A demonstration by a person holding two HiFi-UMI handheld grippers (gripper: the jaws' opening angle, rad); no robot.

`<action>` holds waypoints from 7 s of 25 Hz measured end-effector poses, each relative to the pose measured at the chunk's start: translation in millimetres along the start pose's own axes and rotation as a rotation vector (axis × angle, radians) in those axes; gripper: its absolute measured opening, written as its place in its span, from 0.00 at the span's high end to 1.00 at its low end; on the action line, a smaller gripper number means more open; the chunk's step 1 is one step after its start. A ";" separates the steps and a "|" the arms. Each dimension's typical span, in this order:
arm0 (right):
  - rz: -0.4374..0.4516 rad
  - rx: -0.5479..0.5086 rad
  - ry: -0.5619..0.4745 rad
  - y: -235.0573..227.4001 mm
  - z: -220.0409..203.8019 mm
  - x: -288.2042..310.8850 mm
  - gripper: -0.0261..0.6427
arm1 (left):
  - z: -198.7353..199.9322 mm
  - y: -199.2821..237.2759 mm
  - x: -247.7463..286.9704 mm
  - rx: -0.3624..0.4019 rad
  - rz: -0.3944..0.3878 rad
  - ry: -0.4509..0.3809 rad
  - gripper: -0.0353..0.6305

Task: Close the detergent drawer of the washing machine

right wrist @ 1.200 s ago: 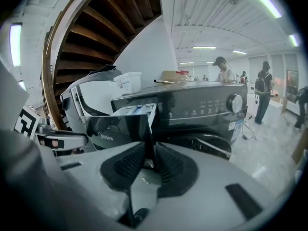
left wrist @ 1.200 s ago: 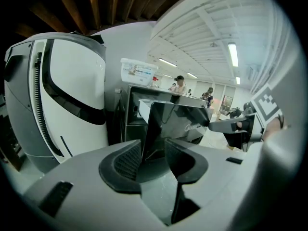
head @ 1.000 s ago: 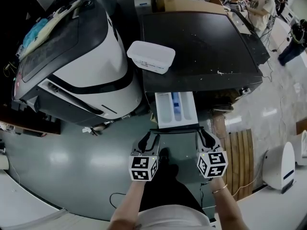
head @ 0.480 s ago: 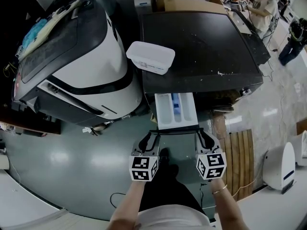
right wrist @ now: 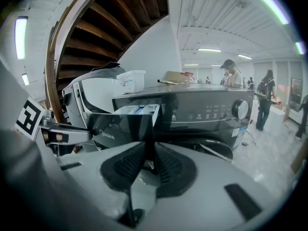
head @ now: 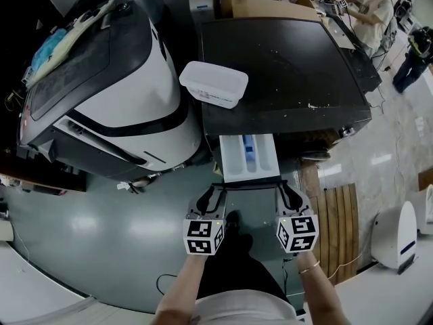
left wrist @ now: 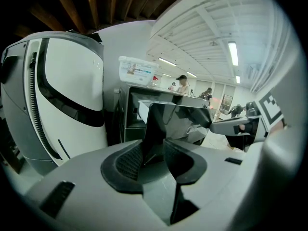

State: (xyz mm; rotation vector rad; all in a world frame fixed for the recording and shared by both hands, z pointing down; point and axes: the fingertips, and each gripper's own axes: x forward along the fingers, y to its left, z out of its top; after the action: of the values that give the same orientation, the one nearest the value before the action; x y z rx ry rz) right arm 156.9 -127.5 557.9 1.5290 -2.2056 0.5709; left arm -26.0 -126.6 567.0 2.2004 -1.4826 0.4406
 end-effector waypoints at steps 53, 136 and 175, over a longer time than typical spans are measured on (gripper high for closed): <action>-0.030 0.036 -0.003 -13.8 41.9 54.7 0.88 | 40.6 30.3 50.2 0.001 0.010 0.005 0.76; -0.039 0.038 -0.070 -12.3 86.6 64.6 0.88 | 86.3 45.0 58.7 -0.023 0.050 -0.047 0.79; -0.005 0.005 -0.273 15.3 109.8 -64.7 0.96 | 105.4 3.6 -60.8 0.071 0.056 -0.220 0.94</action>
State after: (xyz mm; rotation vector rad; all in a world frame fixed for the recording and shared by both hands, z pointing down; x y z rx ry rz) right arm 153.7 -131.2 429.6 1.7008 -2.3988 0.3851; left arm -50.5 -135.8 448.1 2.3302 -1.6685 0.2797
